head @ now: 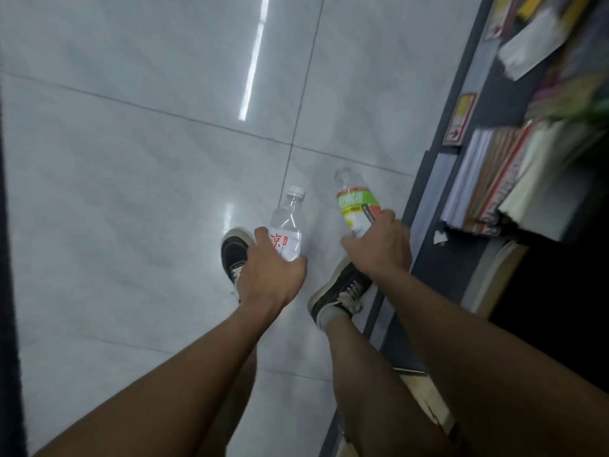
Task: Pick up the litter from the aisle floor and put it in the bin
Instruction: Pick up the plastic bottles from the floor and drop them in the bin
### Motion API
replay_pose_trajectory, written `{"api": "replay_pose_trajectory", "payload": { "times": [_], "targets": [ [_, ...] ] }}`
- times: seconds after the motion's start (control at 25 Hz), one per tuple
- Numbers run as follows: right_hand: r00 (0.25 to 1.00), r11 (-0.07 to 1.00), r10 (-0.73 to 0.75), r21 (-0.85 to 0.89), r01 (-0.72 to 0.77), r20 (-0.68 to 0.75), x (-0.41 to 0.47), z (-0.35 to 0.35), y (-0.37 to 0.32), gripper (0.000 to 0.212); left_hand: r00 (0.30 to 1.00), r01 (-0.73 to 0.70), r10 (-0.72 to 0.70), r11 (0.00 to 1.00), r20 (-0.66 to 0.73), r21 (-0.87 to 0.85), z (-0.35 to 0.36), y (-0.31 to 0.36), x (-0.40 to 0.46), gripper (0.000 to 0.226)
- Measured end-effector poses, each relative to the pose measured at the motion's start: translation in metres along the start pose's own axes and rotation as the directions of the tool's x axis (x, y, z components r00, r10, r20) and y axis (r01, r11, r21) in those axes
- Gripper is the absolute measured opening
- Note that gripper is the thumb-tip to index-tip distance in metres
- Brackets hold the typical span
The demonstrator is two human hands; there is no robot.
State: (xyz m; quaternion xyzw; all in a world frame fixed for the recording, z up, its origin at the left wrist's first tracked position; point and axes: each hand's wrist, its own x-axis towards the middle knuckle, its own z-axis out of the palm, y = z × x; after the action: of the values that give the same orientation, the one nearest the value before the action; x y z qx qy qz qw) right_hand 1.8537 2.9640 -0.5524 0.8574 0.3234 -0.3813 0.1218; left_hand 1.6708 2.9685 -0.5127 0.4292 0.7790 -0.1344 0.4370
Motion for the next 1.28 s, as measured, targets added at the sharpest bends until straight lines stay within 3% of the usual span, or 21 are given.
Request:
{"api": "replay_pose_trajectory", "payload": {
  "times": [0.2,0.48,0.68,1.0,1.16,1.28],
  "targets": [
    [0.997,0.999,-0.016,-0.026,0.018,0.078,-0.162,-0.105,-0.037,0.093,0.991,-0.128,0.127,0.991,0.036,0.030,-0.154,0.021,-0.105,0.067],
    [1.000,0.999,0.000,0.048,0.001,-0.023,-0.353,-0.203,-0.085,0.094,0.935,-0.352,0.339,0.921,0.103,0.166,-0.339,0.002,-0.203,0.102],
    [0.992,0.981,0.067,0.190,-0.046,-0.108,-0.470,-0.210,-0.098,0.081,0.871,-0.486,0.448,0.847,0.202,0.216,-0.433,-0.025,-0.247,0.084],
    [0.945,0.876,0.281,0.446,-0.183,-0.165,-0.608,-0.156,-0.053,0.077,0.714,-0.699,0.617,0.592,0.332,0.402,-0.459,-0.042,-0.309,0.067],
    [0.869,0.713,0.480,0.633,-0.303,-0.125,-0.677,-0.099,-0.020,0.077,0.590,-0.801,0.637,0.387,0.496,0.457,-0.428,-0.053,-0.348,0.065],
    [0.770,0.519,0.637,0.760,-0.391,-0.039,-0.741,-0.040,-0.008,0.076,0.478,-0.865,0.588,0.184,0.653,0.468,-0.399,-0.070,-0.395,0.078]
  ]
}}
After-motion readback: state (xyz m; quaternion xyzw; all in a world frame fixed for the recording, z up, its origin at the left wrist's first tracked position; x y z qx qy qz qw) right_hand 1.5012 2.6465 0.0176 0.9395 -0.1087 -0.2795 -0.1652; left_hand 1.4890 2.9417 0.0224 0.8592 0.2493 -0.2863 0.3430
